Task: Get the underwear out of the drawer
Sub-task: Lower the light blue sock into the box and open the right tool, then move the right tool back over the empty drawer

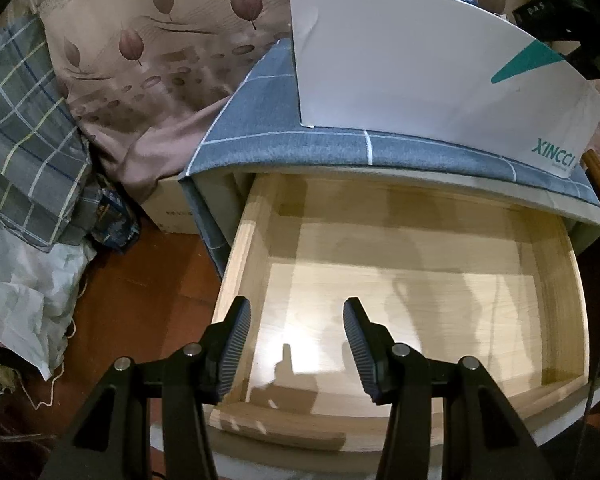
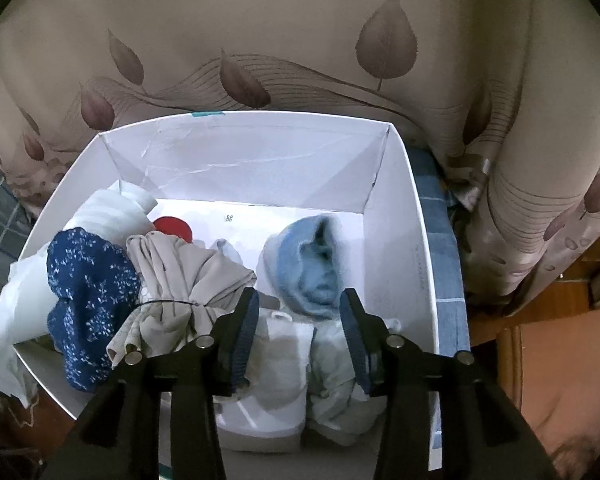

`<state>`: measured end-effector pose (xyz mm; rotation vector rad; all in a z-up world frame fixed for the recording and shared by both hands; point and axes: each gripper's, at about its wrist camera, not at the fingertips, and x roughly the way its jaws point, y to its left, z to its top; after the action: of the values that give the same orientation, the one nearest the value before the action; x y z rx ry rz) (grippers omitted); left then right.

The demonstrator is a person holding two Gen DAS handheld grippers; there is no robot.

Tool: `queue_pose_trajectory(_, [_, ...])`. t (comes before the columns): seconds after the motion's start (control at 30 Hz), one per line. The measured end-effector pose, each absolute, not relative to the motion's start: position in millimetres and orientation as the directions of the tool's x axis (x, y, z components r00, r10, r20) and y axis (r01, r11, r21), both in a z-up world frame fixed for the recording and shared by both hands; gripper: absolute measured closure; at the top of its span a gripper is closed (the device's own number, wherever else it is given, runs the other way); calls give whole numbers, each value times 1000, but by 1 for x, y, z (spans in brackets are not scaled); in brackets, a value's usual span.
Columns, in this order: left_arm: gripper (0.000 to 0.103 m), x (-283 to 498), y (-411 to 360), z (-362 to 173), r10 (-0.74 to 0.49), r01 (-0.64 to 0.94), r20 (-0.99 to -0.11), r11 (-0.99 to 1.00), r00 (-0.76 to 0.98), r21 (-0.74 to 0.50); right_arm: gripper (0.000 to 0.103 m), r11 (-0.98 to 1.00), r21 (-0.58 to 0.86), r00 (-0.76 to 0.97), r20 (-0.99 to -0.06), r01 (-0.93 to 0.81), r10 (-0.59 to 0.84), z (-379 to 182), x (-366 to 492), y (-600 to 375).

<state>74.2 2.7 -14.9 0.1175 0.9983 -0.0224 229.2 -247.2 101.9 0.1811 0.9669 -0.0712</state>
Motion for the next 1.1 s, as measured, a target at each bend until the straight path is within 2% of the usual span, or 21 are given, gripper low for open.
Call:
queue_pose_trajectory(0.1, [54, 72, 1, -15, 34, 74, -838, 993, 544, 88, 51, 983, 116, 570, -821, 143, 14, 102, 229, -248])
queue_pose_trajectory(0.23, [54, 72, 2, -14, 33, 78, -839, 993, 543, 90, 47, 981, 125, 581, -814, 147, 16, 106, 226, -250])
queue_pose_trajectory(0.3, [54, 72, 1, -14, 31, 82, -841, 993, 541, 89, 39, 981, 131, 601, -799, 141, 20, 114, 220, -252])
queue_pose_trajectory(0.43, [54, 73, 1, -13, 31, 82, -838, 993, 545, 90, 29, 976, 178, 652, -756, 126, 54, 134, 194, -254])
queue_pose_trajectory(0.6, [54, 72, 1, -11, 29, 78, -830, 993, 556, 86, 12, 977, 190, 706, -705, 97, 67, 145, 133, -246])
queue_pose_trajectory(0.77, [54, 65, 3, -7, 20, 73, -827, 995, 562, 74, 8, 972, 202, 700, -711, 120, 61, 117, 65, -234])
queue_pose_trajectory(1.1, [54, 39, -3, -3, 13, 104, -821, 991, 571, 88, 8, 961, 214, 565, -821, 173, 82, 44, 3, -214])
